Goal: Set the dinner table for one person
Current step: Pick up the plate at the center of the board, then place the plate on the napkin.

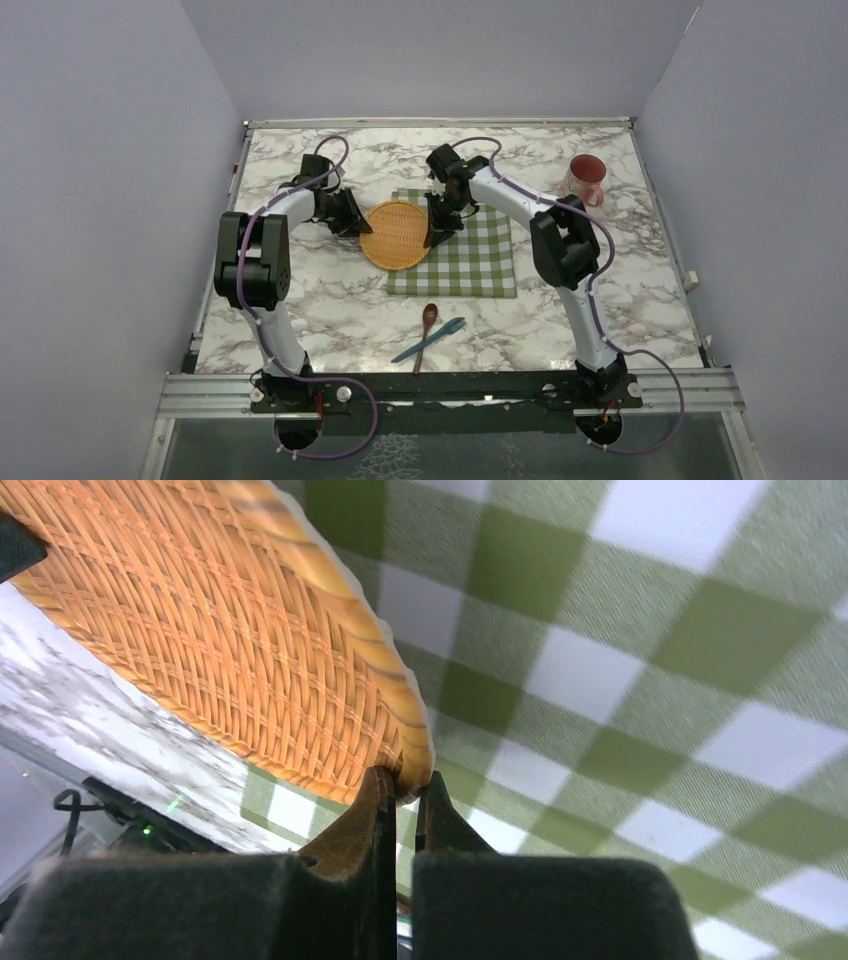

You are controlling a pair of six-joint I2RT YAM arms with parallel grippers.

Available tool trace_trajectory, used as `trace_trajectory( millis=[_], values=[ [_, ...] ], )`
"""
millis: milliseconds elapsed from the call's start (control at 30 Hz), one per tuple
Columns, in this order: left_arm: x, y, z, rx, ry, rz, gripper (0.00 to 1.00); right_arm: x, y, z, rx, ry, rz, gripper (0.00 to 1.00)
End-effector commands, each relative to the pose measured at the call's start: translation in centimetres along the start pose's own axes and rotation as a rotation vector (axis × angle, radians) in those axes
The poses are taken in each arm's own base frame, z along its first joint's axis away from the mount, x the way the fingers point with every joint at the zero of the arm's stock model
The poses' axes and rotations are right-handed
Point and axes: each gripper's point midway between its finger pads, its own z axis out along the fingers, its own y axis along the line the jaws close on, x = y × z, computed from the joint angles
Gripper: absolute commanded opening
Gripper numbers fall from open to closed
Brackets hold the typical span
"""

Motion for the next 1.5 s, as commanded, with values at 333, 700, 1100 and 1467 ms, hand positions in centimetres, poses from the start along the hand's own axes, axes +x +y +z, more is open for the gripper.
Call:
trace_trajectory(
  millis=[333, 700, 1100, 1467],
  values=[
    [2.9, -11.0, 0.9, 0.257, 0.138, 0.057, 0.01, 0.1, 5.7, -5.0, -0.114, -0.137, -0.037, 0.01],
    [5.4, -13.7, 2.8, 0.261, 0.192, 0.115, 0.01, 0.5, 2.6, -6.6, -0.235, -0.126, 0.079, 0.01],
    [7.7, -16.5, 5.0, 0.273, 0.247, 0.157, 0.0, 0.3, -0.2, -7.6, -0.196, -0.157, 0.134, 0.01],
    [10.0, -17.8, 6.6, 0.282, 0.311, 0.173, 0.0, 0.8, -2.8, -7.2, -0.14, -0.143, 0.182, 0.01]
  ],
)
